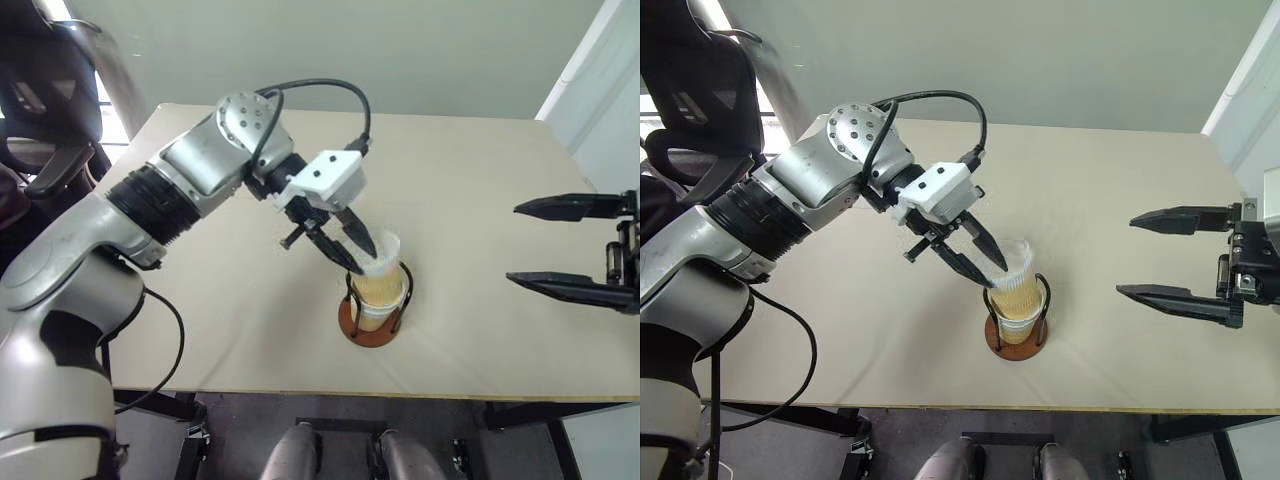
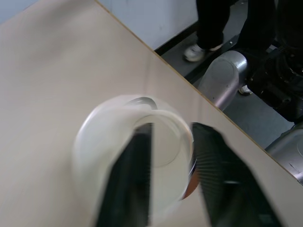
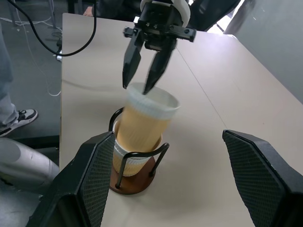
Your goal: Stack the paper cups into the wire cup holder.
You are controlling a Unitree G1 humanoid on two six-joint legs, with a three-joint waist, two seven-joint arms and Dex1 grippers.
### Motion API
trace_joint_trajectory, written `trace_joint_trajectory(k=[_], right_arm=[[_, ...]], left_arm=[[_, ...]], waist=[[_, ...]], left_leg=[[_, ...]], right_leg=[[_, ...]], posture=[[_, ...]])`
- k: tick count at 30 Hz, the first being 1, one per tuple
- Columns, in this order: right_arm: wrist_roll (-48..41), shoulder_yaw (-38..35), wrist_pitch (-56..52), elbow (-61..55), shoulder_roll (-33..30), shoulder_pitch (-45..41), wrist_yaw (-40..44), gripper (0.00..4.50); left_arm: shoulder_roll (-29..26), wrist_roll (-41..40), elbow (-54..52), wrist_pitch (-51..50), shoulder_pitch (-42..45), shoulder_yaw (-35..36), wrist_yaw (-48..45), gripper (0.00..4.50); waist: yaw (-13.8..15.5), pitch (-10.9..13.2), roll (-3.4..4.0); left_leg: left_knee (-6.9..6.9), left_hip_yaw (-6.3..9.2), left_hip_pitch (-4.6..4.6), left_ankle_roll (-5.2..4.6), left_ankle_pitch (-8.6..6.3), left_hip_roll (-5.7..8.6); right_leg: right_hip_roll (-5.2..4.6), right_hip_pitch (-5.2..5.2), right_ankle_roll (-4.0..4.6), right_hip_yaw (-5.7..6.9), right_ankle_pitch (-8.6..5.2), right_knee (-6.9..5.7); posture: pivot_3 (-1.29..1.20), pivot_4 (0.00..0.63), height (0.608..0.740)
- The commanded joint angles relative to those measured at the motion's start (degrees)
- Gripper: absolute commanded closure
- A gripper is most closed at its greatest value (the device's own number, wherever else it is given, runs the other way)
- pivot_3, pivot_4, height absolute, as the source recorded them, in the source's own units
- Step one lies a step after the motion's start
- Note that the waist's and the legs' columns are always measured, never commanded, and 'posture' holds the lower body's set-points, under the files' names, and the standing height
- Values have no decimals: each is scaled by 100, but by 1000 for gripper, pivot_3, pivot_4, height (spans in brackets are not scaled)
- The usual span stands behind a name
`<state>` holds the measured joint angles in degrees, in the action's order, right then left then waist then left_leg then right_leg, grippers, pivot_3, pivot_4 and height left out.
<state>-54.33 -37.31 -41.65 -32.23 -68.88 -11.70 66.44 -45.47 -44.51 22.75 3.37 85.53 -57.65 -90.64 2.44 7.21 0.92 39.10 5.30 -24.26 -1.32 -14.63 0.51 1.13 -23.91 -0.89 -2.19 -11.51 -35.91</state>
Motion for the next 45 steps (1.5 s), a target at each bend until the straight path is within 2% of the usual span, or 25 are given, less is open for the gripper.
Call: trace_joint_trajectory(k=[1, 6, 9, 11, 15, 18, 20, 24, 27, 31, 36, 45], right_arm=[[-64, -114, 57, -26, -65, -85, -15, 775], [-30, 45, 156, 77, -64, -183, 47, 775], [61, 318, 313, 243, -43, -320, 127, 775], [206, 583, 471, 406, -47, -450, 191, 775], [940, 1271, 853, 1091, -107, -772, 122, 775], [1334, 1652, 1076, 1627, -83, -994, 212, 775], [1630, 1920, 1262, 2025, -71, -1091, 335, 775], [2175, 2395, 1660, 2792, -41, -1448, 583, 775], [2471, 2659, 1914, 3200, -8, -1738, 762, 775], [3173, 3280, 2451, 3997, 106, -2355, 1022, 775], [3695, 3788, 2846, 4743, 406, -3078, 1327, 775], [4075, 4005, 3127, 5311, 833, -3669, 1607, 775]], left_arm=[[3, -21, 30, 59, 122, 236, -186, 1752], [249, 189, 472, 1, 110, 781, -186, 21], [430, 629, 989, -158, 23, 1521, -174, 21], [380, 943, 1253, -300, -131, 2065, 208, 21], [-379, 1618, 1652, -418, -949, 3357, 1881, 21], [-1019, 1990, 1411, -615, -2038, 4231, 2949, 21], [-1372, 1948, 936, -1100, -2958, 4900, 3580, 21], [-1810, 1630, -718, -1981, -5082, 6417, 4349, 21], [-1812, 1452, -1776, -2542, -6171, 7305, 4600, 21], [-1535, 1110, -3082, -3429, -7454, 8647, 4978, 21], [-1215, 1059, -3811, -3926, -8151, 9367, 5270, 21], [-980, 1217, -4190, -4084, -8473, 9625, 5478, 21]], waist=[[0, 0, 0], [2, 0, 0], [-6, 0, 0], [-24, 0, 0], [-149, -5, 13], [-244, -7, 17], [-240, -7, 17], [-212, -6, 8], [-123, -4, -1], [-101, -7, -5], [-165, -4, -2], [-216, -1, -4]], left_leg=[[0, 0, 0, 0, 0, 0], [1, 0, -1, 0, 0, 0], [3, -1, 0, -2, -1, 1], [1, -2, 1, -4, -2, 0], [-8, -8, 14, 10, 8, -2], [-18, -17, 29, 31, 32, -9], [-23, -24, 31, 65, 52, -12], [-20, -39, 26, 55, 46, -12], [-13, -50, 23, 45, 38, -8], [-9, -74, 38, 31, 28, -14], [-28, -85, 78, 2, -1, -22], [-50, -86, 129, 27, 56, -24]], right_leg=[[0, 0, 0, 0, 0, 0], [0, 0, -1, 0, 0, 1], [0, 0, -1, 0, 0, 0], [0, 0, -2, 0, -1, -1], [3, 1, -4, -6, -2, -3], [25, -4, -4, -37, -2, -4], [41, -8, -12, -76, -6, -7], [48, -13, -16, -97, -9, -2], [45, -14, -15, -109, -10, 0], [40, -9, 12, -110, 0, -9], [39, -4, 87, -114, 11, -23], [46, -4, 146, -131, 25, -92]], posture=[[0, 150, 740], [0, 150, 740], [0, 150, 740], [0, 150, 740], [0, 150, 740], [0, 150, 740], [0, 150, 740], [0, 150, 740], [0, 150, 740], [0, 150, 740], [0, 150, 740], [0, 150, 740]])
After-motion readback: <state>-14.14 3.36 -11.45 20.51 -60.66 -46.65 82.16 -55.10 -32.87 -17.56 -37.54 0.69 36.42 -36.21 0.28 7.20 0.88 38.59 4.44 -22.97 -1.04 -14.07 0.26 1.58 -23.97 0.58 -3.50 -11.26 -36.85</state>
